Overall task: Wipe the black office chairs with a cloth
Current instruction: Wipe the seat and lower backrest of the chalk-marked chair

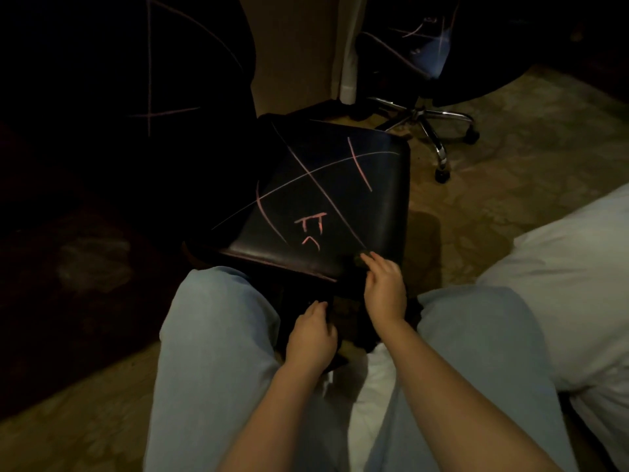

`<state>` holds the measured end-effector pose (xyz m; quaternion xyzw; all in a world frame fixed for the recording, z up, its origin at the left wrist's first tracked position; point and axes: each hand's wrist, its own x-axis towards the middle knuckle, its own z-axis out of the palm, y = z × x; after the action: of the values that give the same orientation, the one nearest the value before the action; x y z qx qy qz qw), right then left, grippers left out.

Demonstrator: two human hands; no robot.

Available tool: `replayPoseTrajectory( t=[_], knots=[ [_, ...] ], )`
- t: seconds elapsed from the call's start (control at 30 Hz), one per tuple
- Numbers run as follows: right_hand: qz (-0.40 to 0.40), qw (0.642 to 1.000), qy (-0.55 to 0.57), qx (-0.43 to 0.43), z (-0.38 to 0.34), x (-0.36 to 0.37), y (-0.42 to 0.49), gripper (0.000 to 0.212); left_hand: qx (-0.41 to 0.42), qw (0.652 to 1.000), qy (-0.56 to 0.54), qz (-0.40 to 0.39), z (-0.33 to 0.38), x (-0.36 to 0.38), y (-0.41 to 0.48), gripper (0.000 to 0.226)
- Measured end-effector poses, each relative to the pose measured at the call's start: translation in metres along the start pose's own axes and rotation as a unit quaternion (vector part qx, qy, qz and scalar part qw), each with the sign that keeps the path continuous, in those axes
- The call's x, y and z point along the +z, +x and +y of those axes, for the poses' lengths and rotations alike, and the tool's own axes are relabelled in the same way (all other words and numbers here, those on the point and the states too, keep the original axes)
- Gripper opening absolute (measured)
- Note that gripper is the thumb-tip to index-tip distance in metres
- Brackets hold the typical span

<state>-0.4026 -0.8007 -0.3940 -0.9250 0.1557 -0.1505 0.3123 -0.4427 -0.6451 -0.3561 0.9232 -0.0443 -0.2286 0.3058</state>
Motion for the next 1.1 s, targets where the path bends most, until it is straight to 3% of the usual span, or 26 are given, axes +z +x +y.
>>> replayPoseTrajectory(
  t=[0.1, 0.23, 0.3, 0.43, 0.63, 0.73, 0.87, 1.1],
  knots=[
    [0.001, 0.998, 0.018, 0.065, 0.022, -0.015, -0.003, 0.038, 0.005, 1.000, 0.002, -0.005, 0.004, 0.000, 0.000, 0.051],
    [0.003, 0.976, 0.121, 0.178, 0.045, -0.029, -0.006, 0.034, 0.005, 1.000, -0.003, -0.011, 0.005, 0.000, 0.000, 0.051],
    [0.012, 0.974, 0.132, 0.184, 0.043, -0.027, -0.005, 0.032, 0.006, 1.000, -0.003, -0.010, 0.006, 0.000, 0.000, 0.050],
    [0.039, 0.987, 0.098, 0.122, 0.012, -0.009, 0.006, 0.035, 0.001, 1.000, -0.007, -0.007, 0.002, -0.003, -0.003, 0.050],
    [-0.114, 0.989, -0.025, -0.094, -0.033, 0.028, 0.018, 0.039, -0.003, 1.000, -0.006, 0.010, -0.008, -0.011, -0.004, 0.047],
    [-0.106, 0.986, -0.080, -0.099, -0.025, 0.023, 0.020, 0.042, 0.001, 1.000, -0.002, 0.008, -0.010, -0.009, -0.002, 0.048],
    [-0.036, 0.998, -0.036, -0.027, -0.005, 0.010, 0.016, 0.039, 0.008, 1.000, -0.003, -0.002, -0.004, -0.006, -0.001, 0.050],
    [0.005, 0.989, 0.062, 0.137, 0.032, -0.021, -0.004, 0.039, 0.015, 1.000, 0.001, -0.009, 0.005, -0.005, -0.002, 0.051]
  ],
)
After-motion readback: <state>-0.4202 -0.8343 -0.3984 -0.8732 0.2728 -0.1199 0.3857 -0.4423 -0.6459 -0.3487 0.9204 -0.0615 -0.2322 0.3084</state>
